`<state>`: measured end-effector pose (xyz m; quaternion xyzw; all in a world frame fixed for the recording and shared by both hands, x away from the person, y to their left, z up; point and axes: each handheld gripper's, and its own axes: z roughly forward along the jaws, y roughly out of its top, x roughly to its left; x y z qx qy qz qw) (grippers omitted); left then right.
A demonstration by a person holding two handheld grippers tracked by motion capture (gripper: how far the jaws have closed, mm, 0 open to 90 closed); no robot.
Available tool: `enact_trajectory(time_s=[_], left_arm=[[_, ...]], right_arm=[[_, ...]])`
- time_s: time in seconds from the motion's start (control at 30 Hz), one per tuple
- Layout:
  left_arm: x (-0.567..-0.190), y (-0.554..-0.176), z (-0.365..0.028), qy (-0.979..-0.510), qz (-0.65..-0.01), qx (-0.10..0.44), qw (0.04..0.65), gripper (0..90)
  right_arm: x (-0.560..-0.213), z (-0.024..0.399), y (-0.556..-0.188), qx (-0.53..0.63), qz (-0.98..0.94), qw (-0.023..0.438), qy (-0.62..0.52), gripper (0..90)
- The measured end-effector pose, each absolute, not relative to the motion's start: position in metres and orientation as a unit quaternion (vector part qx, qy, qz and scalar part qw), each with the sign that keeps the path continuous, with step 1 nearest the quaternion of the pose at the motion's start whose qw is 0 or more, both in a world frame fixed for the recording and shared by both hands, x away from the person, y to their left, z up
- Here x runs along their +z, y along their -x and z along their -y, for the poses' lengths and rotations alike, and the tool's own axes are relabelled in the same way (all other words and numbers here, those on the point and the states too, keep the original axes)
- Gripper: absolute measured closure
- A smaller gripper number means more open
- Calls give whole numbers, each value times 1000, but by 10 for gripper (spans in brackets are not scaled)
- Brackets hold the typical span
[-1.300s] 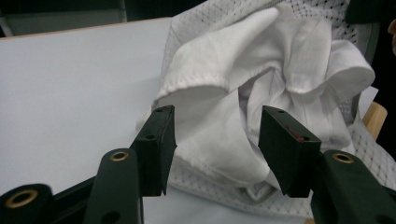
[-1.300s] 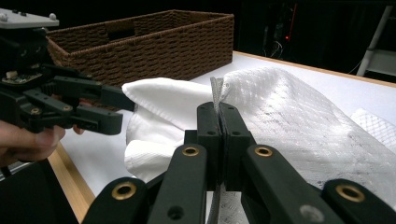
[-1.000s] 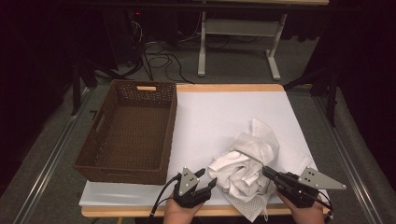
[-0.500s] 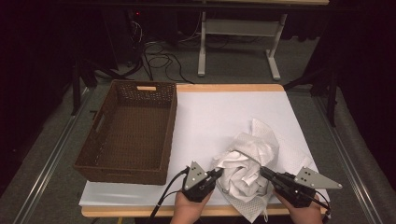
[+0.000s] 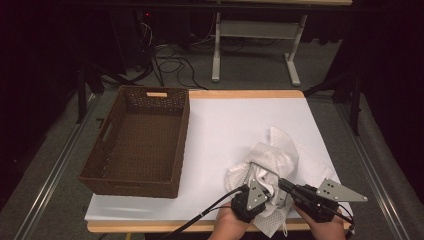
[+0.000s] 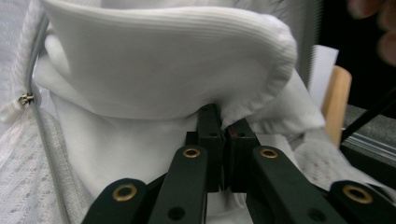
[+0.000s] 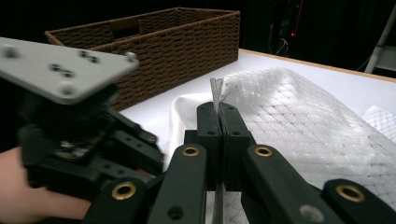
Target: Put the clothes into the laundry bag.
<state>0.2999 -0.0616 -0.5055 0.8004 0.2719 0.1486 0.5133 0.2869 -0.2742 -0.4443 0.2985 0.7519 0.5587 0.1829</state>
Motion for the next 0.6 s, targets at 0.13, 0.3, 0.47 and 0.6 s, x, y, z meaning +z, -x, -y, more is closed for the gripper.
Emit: enact_trajectory(time_s=[0.13, 0.3, 0.47, 0.6], left_arm=[[-507, -306, 66, -793, -295, 150, 512, 871], [-505, -304, 66, -782, -304, 150, 523, 753], [-498, -290, 42, -771, -301, 161, 537, 485], [-501, -277, 27, -773, -307, 160, 531, 372]], right_arm=[[-442, 272, -284, 560, -753, 181, -295, 900], [-444, 275, -286, 557, -753, 186, -296, 900], [-444, 278, -287, 558, -751, 186, -301, 900], [-445, 276, -287, 556, -753, 187, -297, 900]])
